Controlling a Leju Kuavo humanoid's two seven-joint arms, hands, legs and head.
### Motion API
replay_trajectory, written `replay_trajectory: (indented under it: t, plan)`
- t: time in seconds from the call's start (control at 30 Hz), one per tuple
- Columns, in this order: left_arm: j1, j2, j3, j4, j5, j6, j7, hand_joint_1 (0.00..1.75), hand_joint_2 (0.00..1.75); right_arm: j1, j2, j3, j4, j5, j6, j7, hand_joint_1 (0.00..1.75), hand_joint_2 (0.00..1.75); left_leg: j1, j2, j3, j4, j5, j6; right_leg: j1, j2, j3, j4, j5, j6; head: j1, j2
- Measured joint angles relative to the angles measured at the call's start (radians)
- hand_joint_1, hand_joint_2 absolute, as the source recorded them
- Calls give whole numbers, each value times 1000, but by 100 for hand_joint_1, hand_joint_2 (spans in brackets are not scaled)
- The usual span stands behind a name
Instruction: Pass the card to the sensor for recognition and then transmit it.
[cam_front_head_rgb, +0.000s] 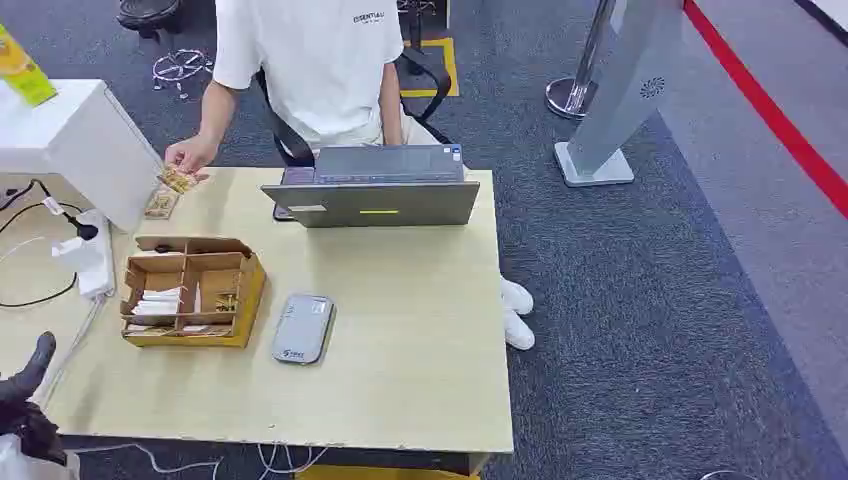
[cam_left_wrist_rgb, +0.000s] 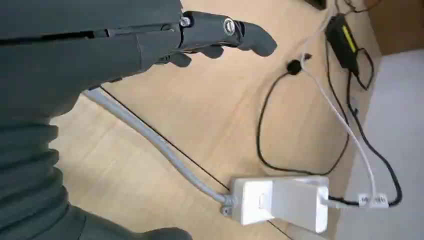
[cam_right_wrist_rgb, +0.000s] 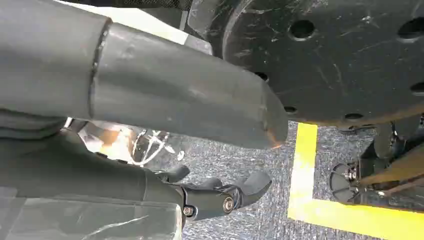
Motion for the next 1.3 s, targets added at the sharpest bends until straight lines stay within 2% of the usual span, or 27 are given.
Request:
replay_trajectory:
  t: [0.3,0.57,0.83,1.03,1.3]
  plan:
    - [-72,5,-166,-73,-243,161,36,0,175,0,-3,38,0,-26,0,2,0,0,0,0,0,0,0,0,0,1,0,0,0,0,0,0]
    - [-149,13,-316,-234,-415,300,38,0,175,-1,-8,78,0,-53,0,3,0,0,0,0,0,0,0,0,0,0,0,1,0,0,0,0]
    - [-234,46,-463,-367,-591,401,80,0,175,-1,-11,120,1,-81,2,4,0,0,0,0,0,0,0,-1,0,1,-1,1,0,0,-2,0]
    - [-304,57,-583,-353,-741,414,146,0,175,-2,-11,145,2,-109,2,4,0,0,0,1,0,0,1,-2,0,1,-2,2,1,-1,-2,0]
    - [-397,56,-730,-237,-914,429,237,0,175,-6,-11,174,2,-143,2,8,0,0,0,1,0,0,1,-2,0,1,-2,2,2,-3,-2,0]
